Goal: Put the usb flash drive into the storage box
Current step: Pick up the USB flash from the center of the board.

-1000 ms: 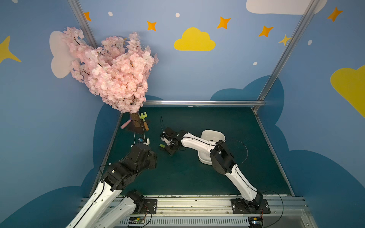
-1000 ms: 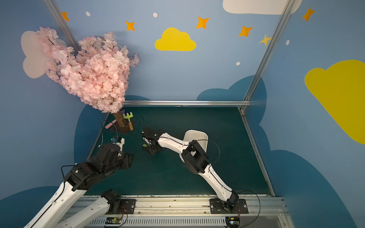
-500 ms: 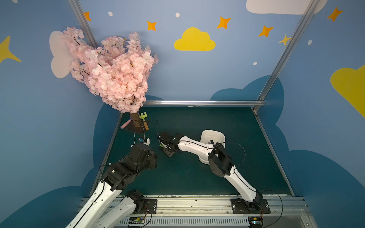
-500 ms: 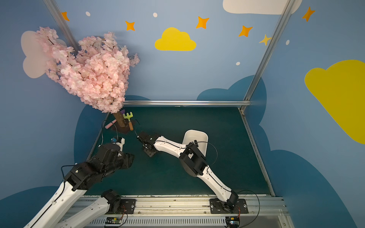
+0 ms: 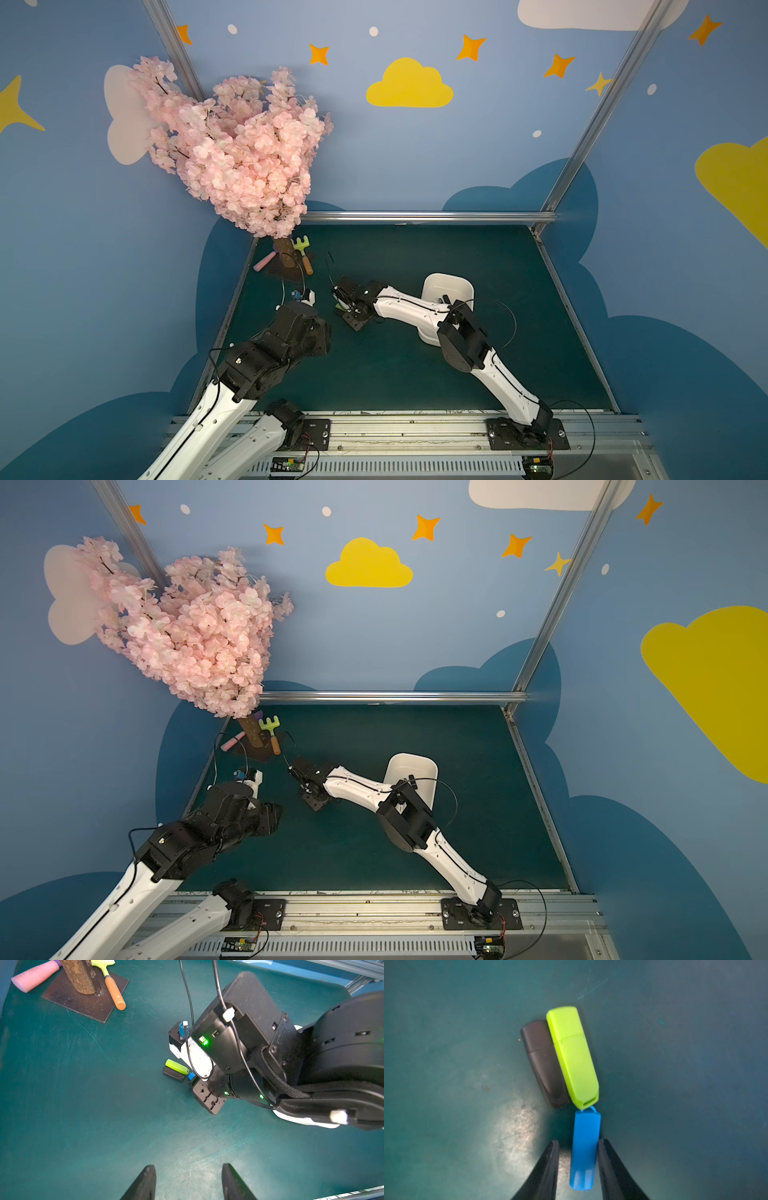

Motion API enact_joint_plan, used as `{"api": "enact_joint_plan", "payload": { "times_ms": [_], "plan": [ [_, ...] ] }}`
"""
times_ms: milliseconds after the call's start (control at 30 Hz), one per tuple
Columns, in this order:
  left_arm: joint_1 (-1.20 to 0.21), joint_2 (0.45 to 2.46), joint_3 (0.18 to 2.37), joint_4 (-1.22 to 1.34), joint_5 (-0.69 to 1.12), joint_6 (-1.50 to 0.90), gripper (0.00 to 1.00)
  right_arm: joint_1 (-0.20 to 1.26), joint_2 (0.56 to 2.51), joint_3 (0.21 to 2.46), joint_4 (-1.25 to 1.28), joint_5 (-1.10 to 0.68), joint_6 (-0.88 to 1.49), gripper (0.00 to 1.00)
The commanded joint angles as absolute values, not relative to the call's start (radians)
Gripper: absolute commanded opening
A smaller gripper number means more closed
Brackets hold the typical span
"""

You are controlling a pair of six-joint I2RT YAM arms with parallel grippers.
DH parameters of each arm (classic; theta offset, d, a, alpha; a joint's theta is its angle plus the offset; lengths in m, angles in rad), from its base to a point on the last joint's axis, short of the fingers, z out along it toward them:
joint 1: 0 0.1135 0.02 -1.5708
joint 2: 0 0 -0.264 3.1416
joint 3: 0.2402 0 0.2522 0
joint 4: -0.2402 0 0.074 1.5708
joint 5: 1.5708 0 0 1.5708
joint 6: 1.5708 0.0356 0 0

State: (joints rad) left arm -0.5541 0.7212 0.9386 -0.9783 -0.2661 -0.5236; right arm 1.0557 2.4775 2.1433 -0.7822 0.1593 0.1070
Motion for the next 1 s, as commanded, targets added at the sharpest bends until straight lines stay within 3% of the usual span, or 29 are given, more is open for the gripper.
{"api": "enact_joint_plan", "payload": {
  "times_ms": [0,500,967],
  "plan": [
    [-0.552,0.721,0.928,-0.975,-0.270,-0.520,0.55,1.038,2.534,2.131,-0.845,0.153,0.123,0.33],
    [-0.552,0.719,0.927,-0.976,-0.273,-0.521,0.55,1.026,2.478,2.129,-0.870,0.102,0.116,0.19],
    [-0.552,0.721,0.927,-0.975,-0.274,-0.522,0.55,0.997,2.078,1.903,-0.812,0.134,0.072,0.12]
  ]
}}
